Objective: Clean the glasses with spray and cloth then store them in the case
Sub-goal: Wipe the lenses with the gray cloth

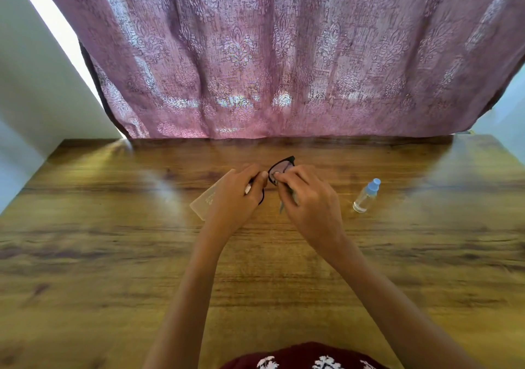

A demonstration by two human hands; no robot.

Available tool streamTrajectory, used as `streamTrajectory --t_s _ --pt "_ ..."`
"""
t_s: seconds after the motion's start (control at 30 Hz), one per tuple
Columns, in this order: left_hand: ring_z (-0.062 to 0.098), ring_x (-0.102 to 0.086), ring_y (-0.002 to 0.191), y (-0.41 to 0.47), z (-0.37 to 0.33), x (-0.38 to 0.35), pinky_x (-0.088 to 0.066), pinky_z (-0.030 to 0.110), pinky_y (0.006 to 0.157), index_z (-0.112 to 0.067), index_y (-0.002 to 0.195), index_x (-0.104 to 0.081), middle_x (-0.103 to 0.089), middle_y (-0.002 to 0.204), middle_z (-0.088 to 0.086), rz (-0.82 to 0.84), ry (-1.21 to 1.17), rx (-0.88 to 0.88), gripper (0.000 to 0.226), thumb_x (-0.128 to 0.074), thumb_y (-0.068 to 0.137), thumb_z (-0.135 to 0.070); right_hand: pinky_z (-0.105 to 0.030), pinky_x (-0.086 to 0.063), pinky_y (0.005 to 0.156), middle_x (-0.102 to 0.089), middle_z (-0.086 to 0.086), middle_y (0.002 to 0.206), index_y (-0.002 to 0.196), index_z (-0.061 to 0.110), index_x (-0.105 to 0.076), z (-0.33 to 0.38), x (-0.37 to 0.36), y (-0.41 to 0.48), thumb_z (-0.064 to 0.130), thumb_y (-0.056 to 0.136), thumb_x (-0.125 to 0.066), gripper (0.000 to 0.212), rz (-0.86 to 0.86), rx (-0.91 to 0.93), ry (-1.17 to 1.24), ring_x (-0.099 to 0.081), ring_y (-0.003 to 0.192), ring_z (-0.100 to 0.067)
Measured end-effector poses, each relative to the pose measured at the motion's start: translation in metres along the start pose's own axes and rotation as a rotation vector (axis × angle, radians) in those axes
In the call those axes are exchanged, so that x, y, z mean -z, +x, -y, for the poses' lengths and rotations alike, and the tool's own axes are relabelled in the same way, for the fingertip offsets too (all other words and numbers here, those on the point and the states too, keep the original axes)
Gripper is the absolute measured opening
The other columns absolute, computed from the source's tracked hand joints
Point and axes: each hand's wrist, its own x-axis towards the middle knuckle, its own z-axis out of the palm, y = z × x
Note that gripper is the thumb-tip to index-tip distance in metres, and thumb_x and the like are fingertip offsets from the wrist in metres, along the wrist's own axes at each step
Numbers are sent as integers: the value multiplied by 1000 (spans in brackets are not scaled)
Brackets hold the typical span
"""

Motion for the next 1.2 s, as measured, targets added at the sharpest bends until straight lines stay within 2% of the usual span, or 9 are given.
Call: streamTrajectory --t_s 0.23,0.33,0.43,0.63,0.77,0.87,1.03,1.1,1.2 --pt "5 -48 68 -1 -1 1 -31 14 64 -16 73 -53 -48 65 -13 5 -11 25 25 -45 96 -24 -15 -42 70 -67 -2 89 97 6 -73 -18 7 11 18 91 -61 18 -28 -107 -8 -62 80 -15" --pt "11 -50 68 0 1 0 -34 19 66 -19 73 -52 -51 67 -11 1 -15 41 26 -44 97 -27 -15 -43 69 -67 -2 88 94 5 -73 -18 10 2 14 88 -66 13 -24 -96 -8 -61 79 -14" --pt "9 -50 67 0 0 -1 -34 19 66 -23 73 -51 -52 66 -11 0 -15 45 24 -45 97 -25 -17 -44 67 -66 -1 86 91 7 -72 -11 7 -6 13 86 -68 9 -4 -61 -11 -60 78 -13" --pt "9 -51 69 0 -3 -4 -34 16 61 -14 78 -59 -58 70 -3 30 -21 21 21 -51 97 -13 -17 -46 66 -66 0 88 93 9 -73 -4 3 2 15 89 -66 10 -14 -10 -6 -62 80 -12" --pt "-4 -49 68 -1 -5 -1 -33 9 63 -8 77 -59 -50 67 -14 6 -16 10 21 -52 97 -10 -23 -48 63 -66 0 88 96 8 -73 -13 4 8 17 91 -63 15 -14 -86 -9 -62 80 -13" --pt "-6 -48 65 -2 -4 -1 -32 9 61 -17 74 -52 -44 63 -17 -17 -8 8 24 -52 97 -10 -18 -44 66 -66 0 89 97 7 -72 -19 8 1 15 89 -66 13 -6 -109 -8 -61 80 -13" --pt "-7 -48 64 -2 -10 -1 -33 8 61 -31 70 -43 -42 59 -18 -34 -20 -8 36 -52 97 -9 -15 -42 67 -66 -1 88 94 7 -72 -11 8 -11 16 91 -64 12 29 -37 -16 -60 78 -12" --pt "-8 -49 65 -3 -12 -2 -34 7 61 -30 71 -46 -44 60 -19 -21 -14 -14 34 -52 97 -8 -14 -41 69 -66 0 88 93 8 -72 -6 5 -11 15 90 -65 11 32 -2 -19 -61 79 -12" --pt "-7 -52 69 -4 -10 -3 -35 7 64 -20 79 -59 -51 67 -19 13 -30 -1 21 -52 97 -10 -15 -44 67 -66 1 88 93 9 -72 -3 4 -5 14 89 -67 8 15 -16 -12 -62 80 -12"
